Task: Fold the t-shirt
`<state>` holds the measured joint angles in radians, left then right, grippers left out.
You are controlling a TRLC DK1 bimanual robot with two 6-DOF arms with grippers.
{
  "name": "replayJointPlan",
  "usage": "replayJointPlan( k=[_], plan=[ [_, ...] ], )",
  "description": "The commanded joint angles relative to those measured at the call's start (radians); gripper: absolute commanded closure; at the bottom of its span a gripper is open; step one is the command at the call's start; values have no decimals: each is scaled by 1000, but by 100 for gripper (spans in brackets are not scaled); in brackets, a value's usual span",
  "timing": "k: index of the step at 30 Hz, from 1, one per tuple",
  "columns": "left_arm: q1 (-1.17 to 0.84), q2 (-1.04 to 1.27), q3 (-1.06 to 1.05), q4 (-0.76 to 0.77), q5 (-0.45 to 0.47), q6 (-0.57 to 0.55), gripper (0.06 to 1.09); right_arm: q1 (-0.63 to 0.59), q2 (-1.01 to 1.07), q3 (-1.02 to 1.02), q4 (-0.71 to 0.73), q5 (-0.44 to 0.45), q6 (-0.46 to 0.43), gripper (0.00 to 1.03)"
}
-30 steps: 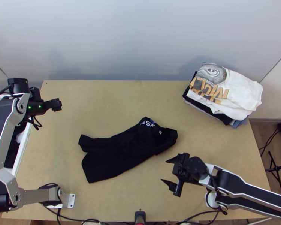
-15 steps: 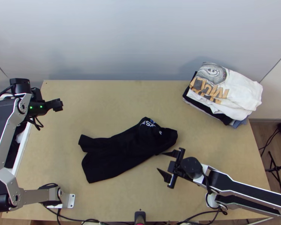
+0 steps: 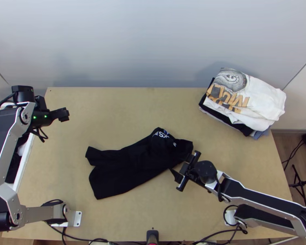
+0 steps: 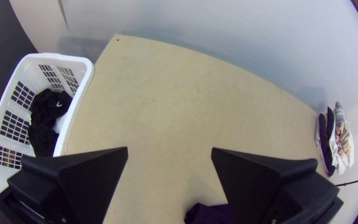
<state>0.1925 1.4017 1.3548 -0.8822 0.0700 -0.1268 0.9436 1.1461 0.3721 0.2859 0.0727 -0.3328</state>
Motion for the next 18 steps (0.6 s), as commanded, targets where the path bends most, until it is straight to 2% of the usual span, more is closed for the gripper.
replayJointPlan(
  k=[1, 5, 6, 8, 9, 18],
  plan=[
    [1, -1, -3, 0, 2, 1, 11, -17, 44, 13, 42, 1, 35, 64],
    [1, 0, -3, 0, 2, 3, 11, -16, 33, 14, 42, 1, 58, 62],
    [1, 0, -2, 0, 2, 3, 11, -16, 21, 13, 41, 1, 58, 53],
    [-2, 0, 0, 0, 2, 3, 11, -16, -28, 8, 25, 1, 58, 28],
    [-2, 0, 0, 0, 2, 3, 11, -14, -60, 8, 7, 1, 60, 20],
    [-18, 8, 6, 0, 2, 1, 11, 12, -318, 1, -260, -1, 112, 20]
  ],
)
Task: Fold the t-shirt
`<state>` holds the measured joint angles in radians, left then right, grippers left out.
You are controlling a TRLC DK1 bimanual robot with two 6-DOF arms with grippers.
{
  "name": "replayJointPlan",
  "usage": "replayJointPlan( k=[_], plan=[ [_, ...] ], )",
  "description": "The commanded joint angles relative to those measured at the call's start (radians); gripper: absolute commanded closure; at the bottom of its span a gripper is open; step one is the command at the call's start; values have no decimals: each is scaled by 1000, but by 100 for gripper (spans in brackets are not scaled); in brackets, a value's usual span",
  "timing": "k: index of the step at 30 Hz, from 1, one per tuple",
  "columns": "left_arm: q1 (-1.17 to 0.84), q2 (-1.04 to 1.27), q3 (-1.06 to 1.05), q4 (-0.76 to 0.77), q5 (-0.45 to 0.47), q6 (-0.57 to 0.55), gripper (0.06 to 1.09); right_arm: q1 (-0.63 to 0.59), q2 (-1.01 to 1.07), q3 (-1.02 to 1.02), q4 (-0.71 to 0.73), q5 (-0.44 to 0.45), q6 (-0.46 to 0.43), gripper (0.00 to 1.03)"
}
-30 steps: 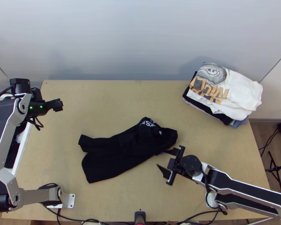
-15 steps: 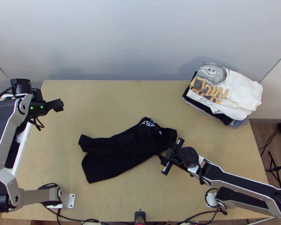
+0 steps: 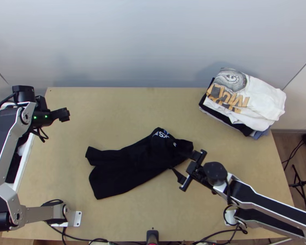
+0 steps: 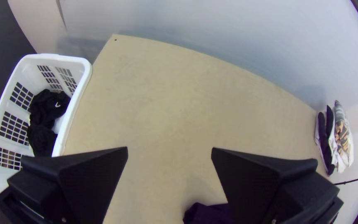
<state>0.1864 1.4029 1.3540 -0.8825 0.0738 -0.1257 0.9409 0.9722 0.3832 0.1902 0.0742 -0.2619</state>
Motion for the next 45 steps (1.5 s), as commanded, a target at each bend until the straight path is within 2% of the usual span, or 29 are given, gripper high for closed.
replayJointPlan(
  k=[1, 3, 5, 6, 7, 12, 13, 15, 16, 22, 38, 45],
  plan=[
    [-15, 10, 10, 1, -2, -2, 11, 24, -158, -18, -192, -2, 56, 22],
    [-22, 15, 16, 1, -2, -5, 11, 47, -185, -43, -210, -2, 81, 35],
    [-28, 19, 22, 2, -2, -11, 11, 72, -227, -75, -198, -4, 110, 55],
    [-30, 22, 23, 2, -2, -14, 11, 90, -234, -90, -186, -4, 112, 61],
    [-31, 24, 23, 2, -3, -15, 11, 98, -233, -102, -175, -5, 113, 61],
    [-33, 28, 20, 2, -3, -17, 11, 101, -138, -122, -92, -11, 124, 61],
    [-33, 28, 22, 2, -5, -17, 11, 101, -115, -122, -75, -11, 122, 58],
    [-33, 28, 22, 2, -5, -17, 11, 101, -59, -121, -35, -13, 118, 38],
    [-33, 28, 23, 1, -6, -17, 11, 101, -32, -116, -21, -13, 119, 37],
    [-30, 25, 27, -4, -11, -15, 11, 99, 92, -112, 130, -13, 90, 37],
    [-13, 24, 0, -6, -11, -9, 11, -10, 342, -7, 252, -13, 50, 37],
    [-11, 24, -3, -6, -11, -8, 11, -19, 384, 25, 265, -13, 44, 38]
  ],
)
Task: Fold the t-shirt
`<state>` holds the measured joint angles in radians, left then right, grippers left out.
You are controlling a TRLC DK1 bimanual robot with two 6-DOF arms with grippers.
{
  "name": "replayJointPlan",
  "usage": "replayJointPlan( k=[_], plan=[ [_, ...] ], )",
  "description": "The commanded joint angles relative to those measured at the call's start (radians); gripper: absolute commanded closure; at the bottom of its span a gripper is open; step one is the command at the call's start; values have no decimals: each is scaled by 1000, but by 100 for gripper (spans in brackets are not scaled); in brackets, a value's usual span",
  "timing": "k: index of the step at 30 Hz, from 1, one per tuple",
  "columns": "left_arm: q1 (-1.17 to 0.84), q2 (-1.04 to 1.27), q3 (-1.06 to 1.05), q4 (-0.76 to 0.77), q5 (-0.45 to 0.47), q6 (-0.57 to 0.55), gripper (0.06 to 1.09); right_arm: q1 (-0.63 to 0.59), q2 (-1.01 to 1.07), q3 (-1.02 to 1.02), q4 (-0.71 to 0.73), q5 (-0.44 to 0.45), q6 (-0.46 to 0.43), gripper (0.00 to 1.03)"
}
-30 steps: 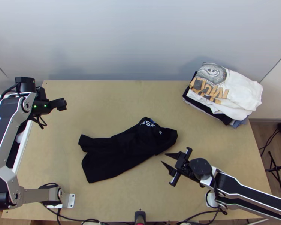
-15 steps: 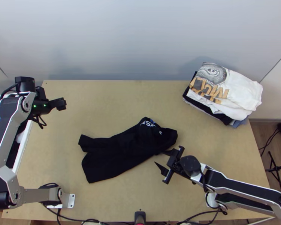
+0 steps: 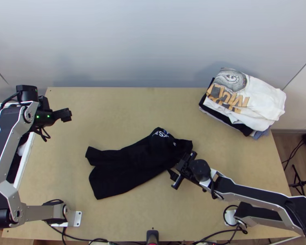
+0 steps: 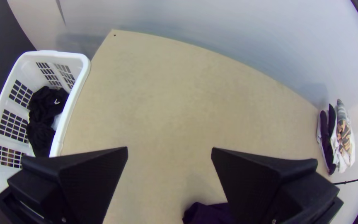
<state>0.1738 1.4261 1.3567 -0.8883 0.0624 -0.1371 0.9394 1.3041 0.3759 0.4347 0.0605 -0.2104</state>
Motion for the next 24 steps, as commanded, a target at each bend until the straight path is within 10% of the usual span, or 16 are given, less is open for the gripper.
replayJointPlan(
  k=[1, 5, 9, 12, 24],
  plan=[
    [1, 2, -5, 2, 1, 4, 11, -17, 52, 34, 21, 1, -7, 38],
    [1, 2, -13, 6, 1, 4, 11, -17, 52, 26, 47, 1, -12, 70],
    [1, 5, -16, 8, 1, 4, 11, -17, 52, 26, 50, 1, -23, 72],
    [1, 7, -14, 8, 1, 2, 11, -17, 52, 21, 65, 1, -37, 100],
    [-23, -7, -25, -247, 1, 195, 11, -128, -106, 20, 53, 10, 63, 100]
  ],
)
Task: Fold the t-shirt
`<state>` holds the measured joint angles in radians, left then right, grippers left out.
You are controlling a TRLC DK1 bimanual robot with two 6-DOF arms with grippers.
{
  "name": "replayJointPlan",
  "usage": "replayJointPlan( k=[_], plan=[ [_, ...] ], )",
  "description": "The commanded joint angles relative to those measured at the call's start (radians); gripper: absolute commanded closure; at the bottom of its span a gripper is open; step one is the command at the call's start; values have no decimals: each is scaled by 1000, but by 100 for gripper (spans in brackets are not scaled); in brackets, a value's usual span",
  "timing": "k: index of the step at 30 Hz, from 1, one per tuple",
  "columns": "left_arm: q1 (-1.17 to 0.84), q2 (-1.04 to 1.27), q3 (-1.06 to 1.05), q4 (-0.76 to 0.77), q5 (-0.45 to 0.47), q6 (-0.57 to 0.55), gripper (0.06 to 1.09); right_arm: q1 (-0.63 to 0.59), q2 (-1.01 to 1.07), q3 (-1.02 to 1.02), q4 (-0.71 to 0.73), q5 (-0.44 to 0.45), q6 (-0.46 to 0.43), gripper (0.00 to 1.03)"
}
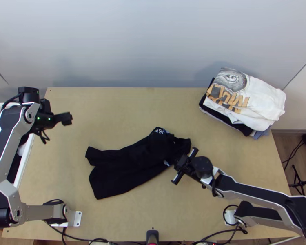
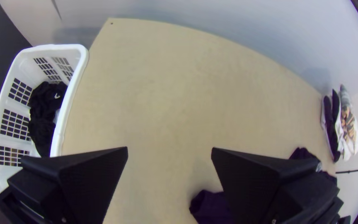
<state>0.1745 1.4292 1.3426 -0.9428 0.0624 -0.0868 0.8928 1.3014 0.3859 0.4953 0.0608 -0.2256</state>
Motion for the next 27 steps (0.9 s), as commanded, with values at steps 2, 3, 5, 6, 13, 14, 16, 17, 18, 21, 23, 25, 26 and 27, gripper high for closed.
replayJointPlan(
  k=[2, 3, 5, 6, 13, 14, 16, 17, 18, 21, 23, 25, 26, 27],
  plan=[
    [-44, -36, -45, -264, 8, 216, 11, -137, -163, 36, -54, 10, 111, 100],
    [-58, -56, -69, -287, 20, 242, 11, -167, -191, 51, -66, 10, 123, 100],
    [-81, -104, -125, -312, 56, 291, 11, -230, -229, 94, -103, 10, 129, 100],
    [-101, -124, -148, -315, 74, 308, 11, -259, -235, 122, -118, 10, 129, 100],
    [-302, -190, -218, -340, 287, 277, 11, -384, -228, 200, -158, 11, 126, 100],
    [-333, -187, -229, -332, 292, 259, 11, -391, -228, 202, -159, 11, 127, 100],
    [-402, -167, -257, -310, 290, 228, 11, -399, -238, 199, -161, 11, 127, 100],
    [-420, -151, -273, -309, 290, 214, 11, -400, -241, 197, -161, 11, 127, 100],
    [-434, -130, -290, -307, 292, 203, 11, -404, -246, 196, -162, 11, 127, 100],
    [-446, -67, -336, -326, 286, 186, 11, -408, -261, 192, -164, 13, 127, 100],
    [-446, -18, -350, -375, 275, 186, 11, -408, -269, 191, -167, 16, 127, 100],
    [-432, 8, -370, -390, 267, 199, 11, -408, -272, 189, -167, 17, 127, 100],
    [-420, 13, -378, -387, 263, 199, 11, -408, -274, 188, -167, 19, 127, 100],
    [-411, 13, -381, -392, 263, 200, 11, -407, -274, 186, -167, 20, 127, 100]
  ],
)
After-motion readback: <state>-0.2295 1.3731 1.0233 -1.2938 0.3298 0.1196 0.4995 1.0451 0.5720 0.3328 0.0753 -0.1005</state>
